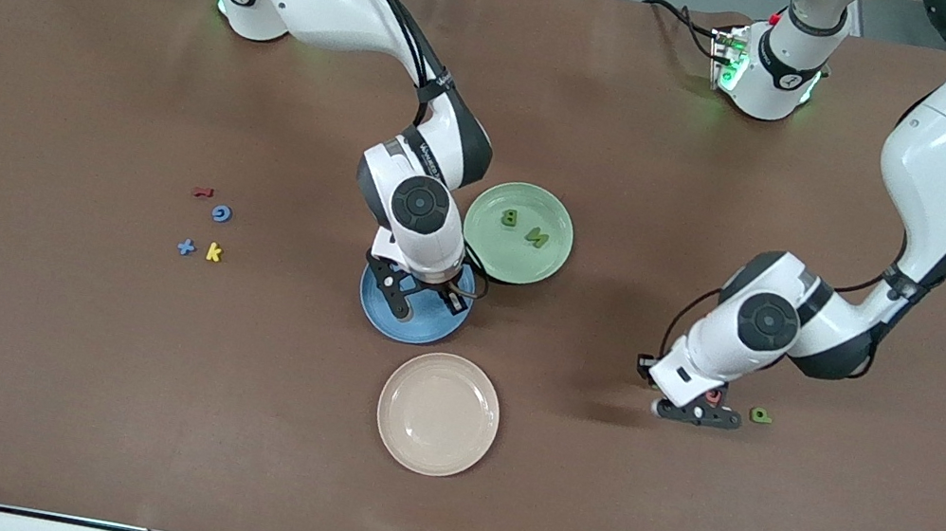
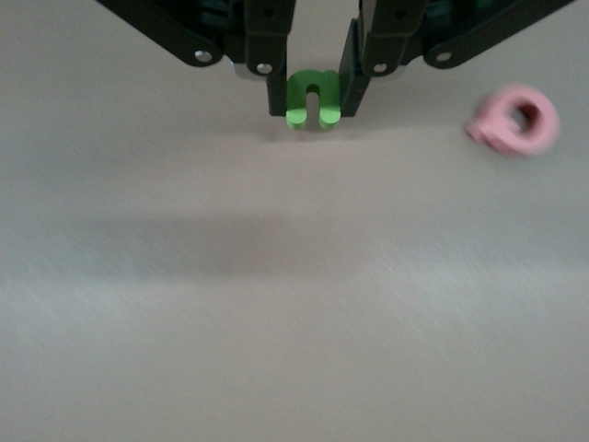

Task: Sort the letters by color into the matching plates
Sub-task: 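Release the m on the blue plate while the left gripper carries the u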

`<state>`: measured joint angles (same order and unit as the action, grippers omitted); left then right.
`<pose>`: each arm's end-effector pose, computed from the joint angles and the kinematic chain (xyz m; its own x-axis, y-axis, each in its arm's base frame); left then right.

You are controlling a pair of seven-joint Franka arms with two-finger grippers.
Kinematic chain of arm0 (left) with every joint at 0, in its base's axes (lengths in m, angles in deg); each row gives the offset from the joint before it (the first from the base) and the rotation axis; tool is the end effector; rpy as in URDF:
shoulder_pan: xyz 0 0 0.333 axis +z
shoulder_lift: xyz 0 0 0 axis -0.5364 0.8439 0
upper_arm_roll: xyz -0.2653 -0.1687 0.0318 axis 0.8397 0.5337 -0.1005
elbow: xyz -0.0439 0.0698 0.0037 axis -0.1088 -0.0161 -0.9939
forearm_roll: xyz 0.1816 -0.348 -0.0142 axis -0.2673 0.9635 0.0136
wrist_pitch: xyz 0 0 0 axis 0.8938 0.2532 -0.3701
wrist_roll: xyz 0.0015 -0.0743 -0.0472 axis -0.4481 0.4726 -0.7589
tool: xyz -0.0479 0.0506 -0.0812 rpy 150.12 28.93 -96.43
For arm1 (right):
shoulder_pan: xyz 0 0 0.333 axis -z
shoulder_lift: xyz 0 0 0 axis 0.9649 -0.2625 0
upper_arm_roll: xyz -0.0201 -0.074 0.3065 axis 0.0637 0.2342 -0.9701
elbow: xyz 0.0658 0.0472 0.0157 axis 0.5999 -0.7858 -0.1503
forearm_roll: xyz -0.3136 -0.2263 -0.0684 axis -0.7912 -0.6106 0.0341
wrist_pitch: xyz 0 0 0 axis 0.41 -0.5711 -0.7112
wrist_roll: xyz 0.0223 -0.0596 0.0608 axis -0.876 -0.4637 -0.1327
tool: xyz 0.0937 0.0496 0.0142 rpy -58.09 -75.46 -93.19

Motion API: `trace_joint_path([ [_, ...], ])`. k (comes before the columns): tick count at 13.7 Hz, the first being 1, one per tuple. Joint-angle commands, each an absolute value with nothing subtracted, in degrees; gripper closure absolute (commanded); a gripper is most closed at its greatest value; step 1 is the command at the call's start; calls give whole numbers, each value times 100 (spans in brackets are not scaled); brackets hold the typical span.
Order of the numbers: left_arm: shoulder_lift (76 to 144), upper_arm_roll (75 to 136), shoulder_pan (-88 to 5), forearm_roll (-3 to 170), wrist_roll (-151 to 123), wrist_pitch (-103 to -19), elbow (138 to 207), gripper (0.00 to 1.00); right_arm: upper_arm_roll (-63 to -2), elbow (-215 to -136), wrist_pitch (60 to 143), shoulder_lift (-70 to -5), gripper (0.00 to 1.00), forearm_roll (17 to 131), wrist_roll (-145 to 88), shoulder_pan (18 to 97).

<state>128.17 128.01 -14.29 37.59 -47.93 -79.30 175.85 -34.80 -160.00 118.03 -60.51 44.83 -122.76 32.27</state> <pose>0.6198 -0.2062 0.2049 0.9995 0.0028 0.0313 0.0017 -0.9993 0.0365 0.5572 0.4664 0.2072 0.5814 -0.8110 -0.0650 -0.8136 -0.5802 -0.0379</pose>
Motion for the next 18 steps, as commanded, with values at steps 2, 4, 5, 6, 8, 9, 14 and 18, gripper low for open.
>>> trace_joint_path([
  [2,12273,13189,-1355,3842,-5554,-7903,18309,99,-3431,-15838,11720,-6133,49,4541,-12352,3233],
  [4,12273,13514,-1372,3842,-6256,-7903,18432,99,-3431,-15829,11720,-6125,0,4533,-12326,3242],
  [5,12273,13655,-1398,3842,-6599,-7903,18476,99,-3422,-15812,11712,-6125,0,4533,-12291,3259],
  [6,12281,13787,-1425,3842,-6838,-7903,18529,99,-3422,-15777,11694,-6116,0,4515,-12256,3277],
  [8,12281,13955,-1530,3842,-7338,-7903,18643,99,-3413,-15663,11624,-6098,0,4515,-12151,3347],
  [9,12281,13990,-1617,3842,-7541,-7903,18679,99,-3413,-15610,11484,-6090,0,4515,-11985,3391],
  [14,12325,14026,-2399,3824,-8763,-7912,18644,99,-3387,-15600,11053,-5879,0,4532,-10406,3680],
  [18,12430,13991,-2883,3754,-9195,-7947,18504,95,-3387,-15775,10428,-5537,0,4533,-9094,4050],
])
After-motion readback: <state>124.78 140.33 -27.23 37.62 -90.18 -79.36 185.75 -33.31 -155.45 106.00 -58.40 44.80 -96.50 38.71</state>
